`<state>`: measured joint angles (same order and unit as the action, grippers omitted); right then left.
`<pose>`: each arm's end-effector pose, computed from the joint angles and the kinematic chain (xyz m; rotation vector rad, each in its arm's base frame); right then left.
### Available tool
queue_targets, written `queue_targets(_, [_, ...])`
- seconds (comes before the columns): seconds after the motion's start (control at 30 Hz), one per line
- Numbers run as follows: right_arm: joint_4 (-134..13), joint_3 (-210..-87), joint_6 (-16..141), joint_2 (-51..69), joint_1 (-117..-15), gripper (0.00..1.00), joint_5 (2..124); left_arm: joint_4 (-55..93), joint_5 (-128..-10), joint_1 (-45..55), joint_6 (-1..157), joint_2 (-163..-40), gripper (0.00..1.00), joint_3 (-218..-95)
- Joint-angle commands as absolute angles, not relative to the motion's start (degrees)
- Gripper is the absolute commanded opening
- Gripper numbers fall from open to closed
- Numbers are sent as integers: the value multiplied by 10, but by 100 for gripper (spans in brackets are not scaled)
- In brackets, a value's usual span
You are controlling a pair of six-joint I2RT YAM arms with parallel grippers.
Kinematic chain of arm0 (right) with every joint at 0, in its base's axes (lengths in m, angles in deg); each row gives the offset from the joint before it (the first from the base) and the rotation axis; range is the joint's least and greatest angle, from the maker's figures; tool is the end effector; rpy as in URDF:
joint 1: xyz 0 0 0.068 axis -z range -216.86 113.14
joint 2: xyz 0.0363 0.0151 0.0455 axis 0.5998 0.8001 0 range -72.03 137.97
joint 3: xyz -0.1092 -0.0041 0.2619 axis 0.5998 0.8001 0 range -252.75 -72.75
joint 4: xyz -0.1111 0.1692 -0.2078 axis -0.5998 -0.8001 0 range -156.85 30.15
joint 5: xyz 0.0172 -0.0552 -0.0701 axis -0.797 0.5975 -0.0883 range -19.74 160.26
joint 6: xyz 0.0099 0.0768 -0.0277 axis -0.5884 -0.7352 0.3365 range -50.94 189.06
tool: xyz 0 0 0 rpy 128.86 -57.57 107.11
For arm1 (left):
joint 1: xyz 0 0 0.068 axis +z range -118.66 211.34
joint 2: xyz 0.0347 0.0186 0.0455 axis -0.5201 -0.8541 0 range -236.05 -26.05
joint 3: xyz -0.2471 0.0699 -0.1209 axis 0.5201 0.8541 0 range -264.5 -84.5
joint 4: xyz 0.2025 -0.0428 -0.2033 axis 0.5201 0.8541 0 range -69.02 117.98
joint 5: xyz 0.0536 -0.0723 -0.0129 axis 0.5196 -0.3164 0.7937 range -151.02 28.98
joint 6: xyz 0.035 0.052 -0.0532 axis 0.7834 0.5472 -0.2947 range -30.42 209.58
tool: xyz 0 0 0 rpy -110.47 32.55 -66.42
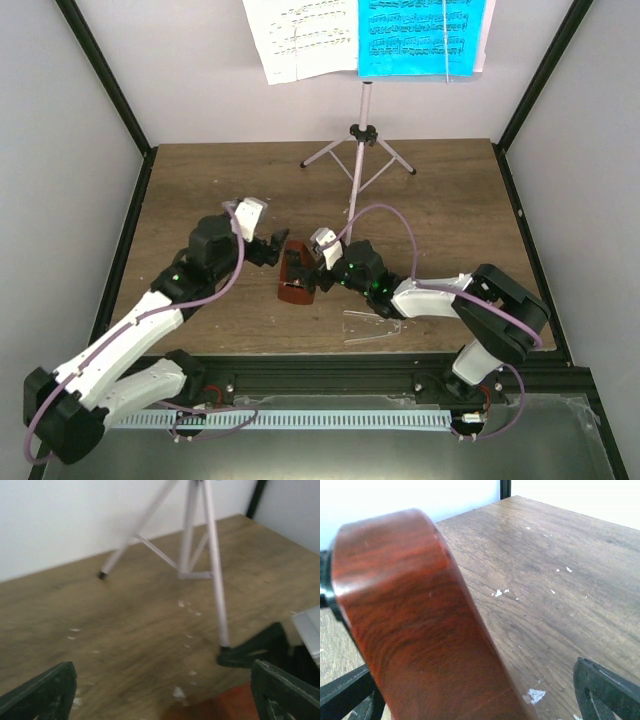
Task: Pack up the instrument practice props
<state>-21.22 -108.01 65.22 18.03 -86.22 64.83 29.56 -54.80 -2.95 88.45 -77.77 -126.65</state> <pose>0.2343 0.2833 0.1580 -0.8039 1.7397 0.7253 0.2265 -0.1450 0.2978 0.4696 1.8392 -0.3197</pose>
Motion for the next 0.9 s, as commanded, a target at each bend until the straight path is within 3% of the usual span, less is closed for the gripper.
queue_targets(0.0, [-191, -1111, 714, 180, -844, 100, 612, 340, -702, -29, 862, -854, 93, -1328])
queue_targets(0.27, [-163, -1109, 754, 177, -813, 100, 508, 338, -853, -4, 808, -918, 83, -1354])
queue_targets(0.4, [-141, -1108, 770, 187, -799, 100, 470, 360, -851, -2, 813, -945, 74, -1372])
queue_targets(0.5, [-139, -1118, 776, 195, -796, 100, 457, 374, -813, -2, 819, -948, 75, -1375])
queue_targets(0.73, [-125, -1108, 753, 176, -796, 100, 470, 403, -783, -7, 845, -945, 89, -1370])
queue_targets(0.87, [-132, -1083, 724, 132, -796, 100, 519, 425, -762, -17, 860, -963, 81, -1383])
